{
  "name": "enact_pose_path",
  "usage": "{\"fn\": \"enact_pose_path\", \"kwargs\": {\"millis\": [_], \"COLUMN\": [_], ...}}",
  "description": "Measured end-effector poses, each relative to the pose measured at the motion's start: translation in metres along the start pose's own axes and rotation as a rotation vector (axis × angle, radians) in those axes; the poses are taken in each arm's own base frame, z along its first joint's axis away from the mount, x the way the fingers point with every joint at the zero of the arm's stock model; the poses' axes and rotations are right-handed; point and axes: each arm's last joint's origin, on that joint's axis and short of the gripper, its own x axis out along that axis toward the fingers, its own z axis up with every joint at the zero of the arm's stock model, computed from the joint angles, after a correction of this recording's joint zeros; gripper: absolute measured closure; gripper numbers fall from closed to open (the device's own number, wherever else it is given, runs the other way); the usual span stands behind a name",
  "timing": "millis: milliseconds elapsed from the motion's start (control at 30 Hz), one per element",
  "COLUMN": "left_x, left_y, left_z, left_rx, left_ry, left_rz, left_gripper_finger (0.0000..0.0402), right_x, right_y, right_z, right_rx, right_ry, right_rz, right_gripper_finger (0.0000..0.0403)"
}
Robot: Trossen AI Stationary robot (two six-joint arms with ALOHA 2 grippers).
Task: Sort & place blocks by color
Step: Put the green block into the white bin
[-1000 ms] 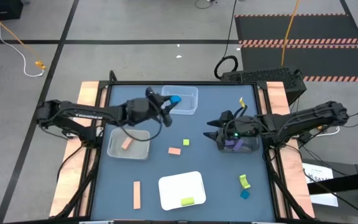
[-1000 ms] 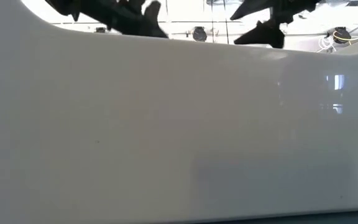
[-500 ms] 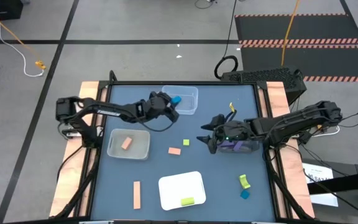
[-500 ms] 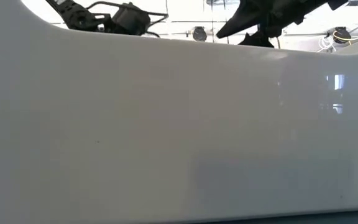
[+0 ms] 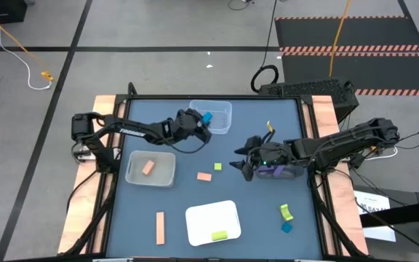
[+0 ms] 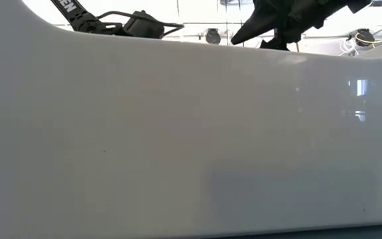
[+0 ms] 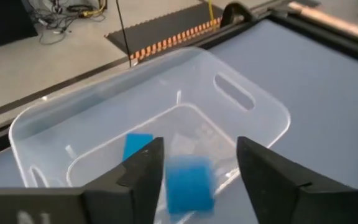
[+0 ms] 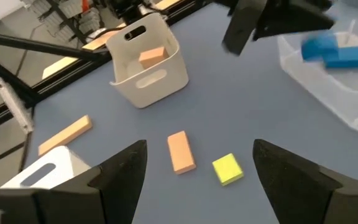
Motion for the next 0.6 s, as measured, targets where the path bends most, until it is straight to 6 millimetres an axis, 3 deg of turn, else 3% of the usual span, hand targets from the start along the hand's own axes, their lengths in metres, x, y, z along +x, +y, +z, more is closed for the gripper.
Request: {"fn": "enact_pose_path", "kwargs": {"millis": [167,267,433,600], "left_x": [-0.002,-0.007,-0.029,-0.048], "left_y": [-0.007,-0.021,-0.059,-0.081], "left_z": [0.004,0.009,-0.002,-0.031], "left_rx": [-0.038,0.001,0.247,0.523], "left_ry": [-0.044,-0.075,-0.068,0.035], "left_rz": [-0.066,-0.263,-0.665,-0.712], "left_gripper_finger": [0.0156,0.0147,0.015,0.0161], "right_x": [-0.001,-0.002,-0.004,-0.005], "right_y": [0.001,0.001,0.0,-0.005], "right_z": [0.0,0.0,-0.003,-0.01], "right_rx": [0.029,0.02,-0.012,-0.031], "right_ry": [0.025,0.037,0.078,0.144], "right_rz": [0.038,0.056,0.055,0.009], "right_gripper_finger": [0.0122,0.0122,0.0122,0.0122]}}
